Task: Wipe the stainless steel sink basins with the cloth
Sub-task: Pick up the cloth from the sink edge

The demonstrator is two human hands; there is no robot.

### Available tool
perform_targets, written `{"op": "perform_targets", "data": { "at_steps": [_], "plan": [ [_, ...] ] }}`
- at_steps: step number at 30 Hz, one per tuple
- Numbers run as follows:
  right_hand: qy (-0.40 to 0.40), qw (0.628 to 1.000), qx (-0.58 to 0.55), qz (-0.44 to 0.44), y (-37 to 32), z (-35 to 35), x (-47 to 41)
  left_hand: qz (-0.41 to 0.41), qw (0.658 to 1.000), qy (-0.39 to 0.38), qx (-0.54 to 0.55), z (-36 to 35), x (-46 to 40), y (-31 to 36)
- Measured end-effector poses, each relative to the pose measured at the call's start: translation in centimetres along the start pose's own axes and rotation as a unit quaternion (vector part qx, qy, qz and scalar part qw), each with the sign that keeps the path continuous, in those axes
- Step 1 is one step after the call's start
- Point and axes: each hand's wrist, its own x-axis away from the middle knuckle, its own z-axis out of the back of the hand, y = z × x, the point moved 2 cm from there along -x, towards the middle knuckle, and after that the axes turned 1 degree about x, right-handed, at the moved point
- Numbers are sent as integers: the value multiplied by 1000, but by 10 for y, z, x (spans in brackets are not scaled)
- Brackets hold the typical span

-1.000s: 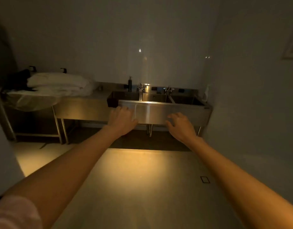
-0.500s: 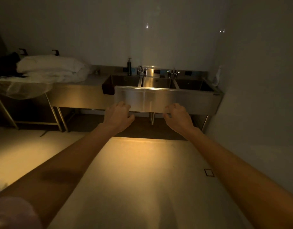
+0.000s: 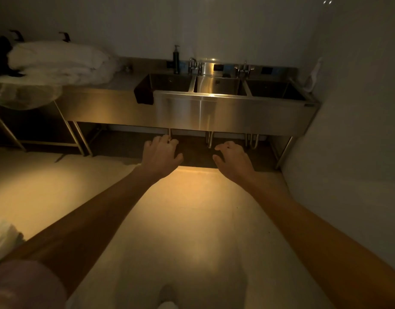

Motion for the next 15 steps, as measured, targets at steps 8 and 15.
{"op": "perform_targets", "data": {
  "at_steps": [8,15],
  "plan": [
    [30,999,7,15,-9,-41,-94,-5,1000,-8,-6,-24,-80,-49],
    [42,999,25,6,-30,-74,-206,-1,1000,-10,6,-34,-164,-108]
  ]
}}
